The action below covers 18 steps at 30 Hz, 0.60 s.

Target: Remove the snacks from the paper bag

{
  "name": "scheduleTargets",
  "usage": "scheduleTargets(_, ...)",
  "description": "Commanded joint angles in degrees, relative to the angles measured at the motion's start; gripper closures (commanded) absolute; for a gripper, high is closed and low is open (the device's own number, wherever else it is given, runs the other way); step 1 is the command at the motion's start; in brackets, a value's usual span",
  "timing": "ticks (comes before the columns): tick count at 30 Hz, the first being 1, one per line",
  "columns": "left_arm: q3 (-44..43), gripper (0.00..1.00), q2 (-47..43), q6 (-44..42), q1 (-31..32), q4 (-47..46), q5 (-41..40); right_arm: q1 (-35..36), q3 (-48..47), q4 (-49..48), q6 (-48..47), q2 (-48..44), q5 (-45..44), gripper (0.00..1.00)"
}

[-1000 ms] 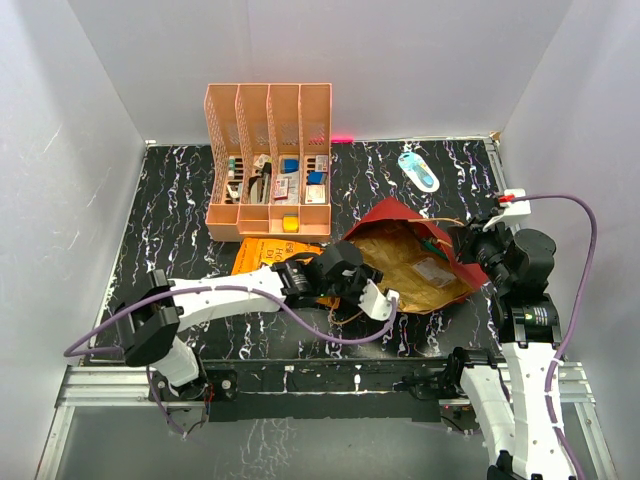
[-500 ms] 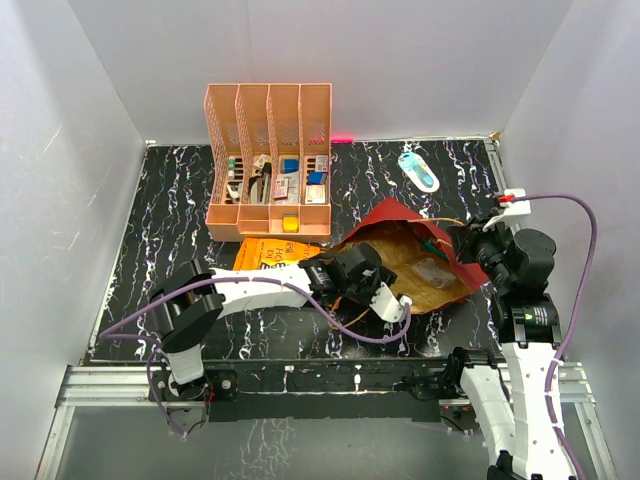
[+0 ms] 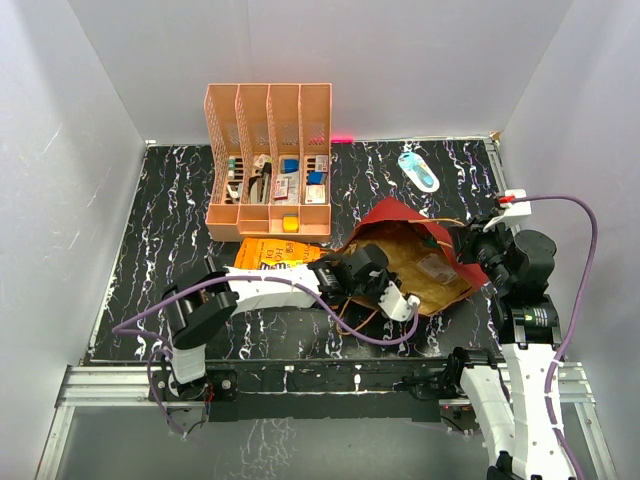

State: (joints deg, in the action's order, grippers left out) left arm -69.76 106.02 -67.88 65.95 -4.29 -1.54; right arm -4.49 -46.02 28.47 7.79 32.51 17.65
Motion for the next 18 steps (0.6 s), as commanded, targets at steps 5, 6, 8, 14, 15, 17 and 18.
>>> scheduleTargets(5,1.54,1.0,-8.6,3.55,-0.15,-4.13,-0.38,0.14,0.14,-2.98,-0.67,-0.78,-1.61,0.92)
scheduleTargets(6,1.75,1.0,-9.42,3.93,-0.15,-4.46,-0.39,0.12,0.14,-2.97,-0.68,-0.85,-1.65,0.92)
scheduleTargets(8,2.32,1.0,-11.14,5.0,-0.08,-5.62,-0.69,0.16,0.15,-2.98,-0.68,-0.87,-1.87,0.92)
scheduleTargets(14,2.16,1.0,-17.55,8.19,-0.12,-3.54,1.69,0.1,0.14,-2.93,-0.58,-0.61,-2.2,0.92)
scheduleTargets(15,2.05,1.0,-18.65,8.57,-0.12,-2.57,2.39,0.12,0.14,-2.9,-0.58,-0.61,-2.26,0.92)
scheduleTargets(17,1.57,1.0,-20.65,8.89,-0.12,-0.04,3.12,0.1,0.14,-2.93,-0.58,-0.47,-2.27,0.92)
scheduleTargets(18,1.11,1.0,-21.54,8.97,-0.12,1.83,3.34,0.14,0.14,-2.83,-0.58,-0.44,-2.27,0.92)
